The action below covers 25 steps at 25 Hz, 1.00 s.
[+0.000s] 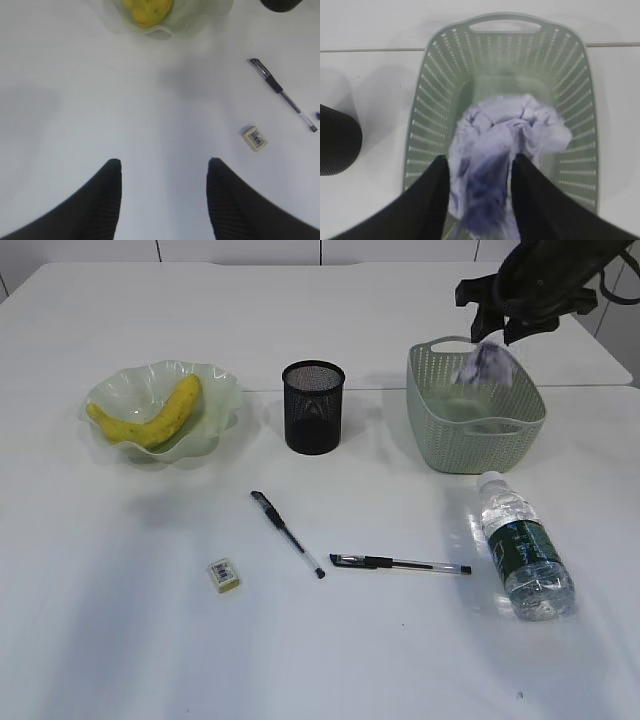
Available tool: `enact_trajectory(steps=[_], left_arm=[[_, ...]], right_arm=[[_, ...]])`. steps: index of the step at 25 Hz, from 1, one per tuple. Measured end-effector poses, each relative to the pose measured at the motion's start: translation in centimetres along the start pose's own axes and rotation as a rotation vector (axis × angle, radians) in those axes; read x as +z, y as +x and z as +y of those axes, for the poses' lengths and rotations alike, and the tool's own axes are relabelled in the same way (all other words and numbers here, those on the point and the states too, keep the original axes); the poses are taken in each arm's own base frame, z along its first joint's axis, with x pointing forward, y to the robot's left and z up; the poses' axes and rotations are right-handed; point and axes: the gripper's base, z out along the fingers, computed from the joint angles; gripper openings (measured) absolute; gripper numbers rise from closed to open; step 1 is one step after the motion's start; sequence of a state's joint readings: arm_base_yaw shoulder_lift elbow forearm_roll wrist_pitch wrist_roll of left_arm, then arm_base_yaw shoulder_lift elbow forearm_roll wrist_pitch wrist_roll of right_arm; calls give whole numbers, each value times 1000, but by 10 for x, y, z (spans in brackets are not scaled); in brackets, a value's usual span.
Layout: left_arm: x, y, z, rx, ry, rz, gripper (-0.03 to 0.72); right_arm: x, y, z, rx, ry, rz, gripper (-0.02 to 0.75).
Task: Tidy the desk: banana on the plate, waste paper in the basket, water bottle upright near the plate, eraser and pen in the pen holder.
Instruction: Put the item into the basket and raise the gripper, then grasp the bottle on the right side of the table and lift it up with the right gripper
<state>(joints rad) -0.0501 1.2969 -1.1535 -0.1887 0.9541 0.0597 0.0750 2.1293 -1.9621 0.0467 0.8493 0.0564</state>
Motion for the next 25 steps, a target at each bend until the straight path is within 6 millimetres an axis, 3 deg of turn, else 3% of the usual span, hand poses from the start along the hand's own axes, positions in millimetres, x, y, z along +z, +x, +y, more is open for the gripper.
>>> enact_trajectory(steps=[5, 15, 19, 25], left_arm=[[0, 0, 0, -4, 5, -1, 385], [0, 0, -1, -5, 7, -1, 384], [0, 0, -1, -5, 7, -1, 385], [0, 0, -1, -5, 7, 2, 384]], right_arm=[[0, 1, -1, 3, 6, 6, 434], [-5, 18, 4, 54, -42, 209, 445], [-24, 21, 5, 29, -46, 272, 446], [-68, 16, 11, 3, -57, 246, 441]])
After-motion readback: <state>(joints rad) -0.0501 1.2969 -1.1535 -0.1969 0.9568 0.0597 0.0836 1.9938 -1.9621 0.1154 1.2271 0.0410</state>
